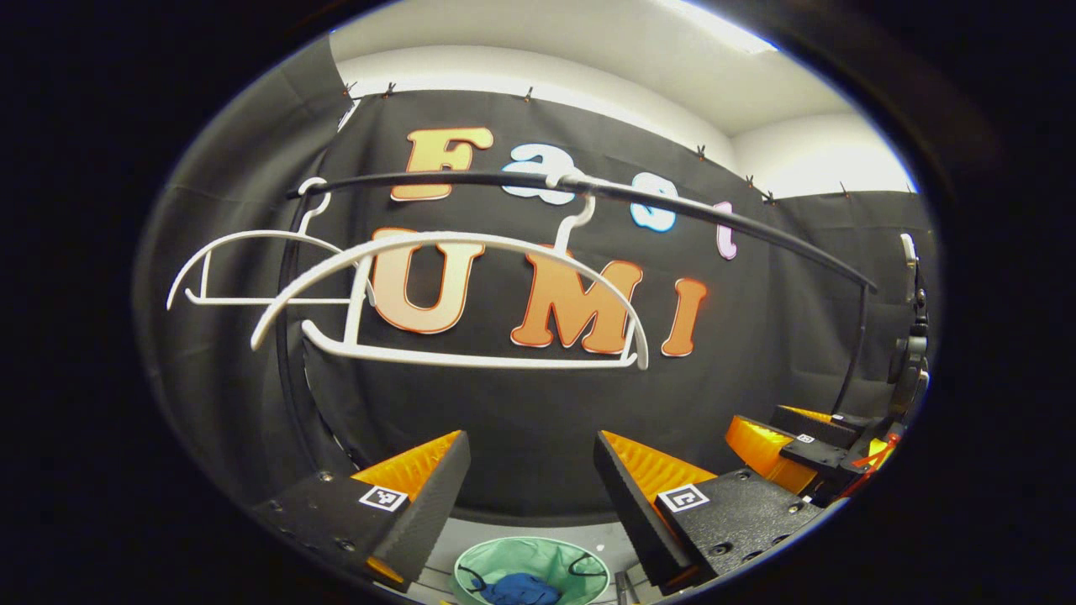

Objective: Grasp the clothes on the hanger with both hands and then place them into the laundry hamper below.

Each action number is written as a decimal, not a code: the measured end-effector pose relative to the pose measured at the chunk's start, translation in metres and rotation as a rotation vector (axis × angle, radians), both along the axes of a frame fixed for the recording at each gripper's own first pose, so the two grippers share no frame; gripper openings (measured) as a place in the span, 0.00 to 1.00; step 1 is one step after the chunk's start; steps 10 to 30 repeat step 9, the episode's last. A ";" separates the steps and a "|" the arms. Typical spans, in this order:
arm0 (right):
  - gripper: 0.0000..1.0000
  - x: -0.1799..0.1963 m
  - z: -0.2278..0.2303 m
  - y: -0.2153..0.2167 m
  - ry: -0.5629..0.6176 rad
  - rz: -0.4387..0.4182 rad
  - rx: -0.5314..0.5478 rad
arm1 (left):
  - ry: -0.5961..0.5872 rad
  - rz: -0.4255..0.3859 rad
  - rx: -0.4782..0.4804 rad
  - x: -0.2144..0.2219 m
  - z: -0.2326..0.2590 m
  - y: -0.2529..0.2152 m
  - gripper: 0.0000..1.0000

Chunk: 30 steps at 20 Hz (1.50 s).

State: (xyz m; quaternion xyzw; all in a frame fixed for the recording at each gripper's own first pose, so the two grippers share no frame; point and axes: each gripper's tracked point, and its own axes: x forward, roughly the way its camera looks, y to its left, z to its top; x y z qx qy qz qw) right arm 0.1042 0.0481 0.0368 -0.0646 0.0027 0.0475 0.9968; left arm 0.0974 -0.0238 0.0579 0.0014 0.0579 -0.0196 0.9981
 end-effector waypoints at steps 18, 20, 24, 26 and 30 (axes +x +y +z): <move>0.88 -0.012 0.000 -0.005 -0.012 -0.008 0.017 | -0.009 0.007 0.007 -0.004 0.003 0.004 0.94; 0.88 -0.012 0.000 -0.005 -0.012 -0.008 0.017 | -0.009 0.007 0.007 -0.004 0.003 0.004 0.94; 0.88 -0.012 0.000 -0.005 -0.012 -0.008 0.017 | -0.009 0.007 0.007 -0.004 0.003 0.004 0.94; 0.88 -0.012 0.000 -0.005 -0.012 -0.008 0.017 | -0.009 0.007 0.007 -0.004 0.003 0.004 0.94; 0.88 -0.012 0.000 -0.005 -0.012 -0.008 0.017 | -0.009 0.007 0.007 -0.004 0.003 0.004 0.94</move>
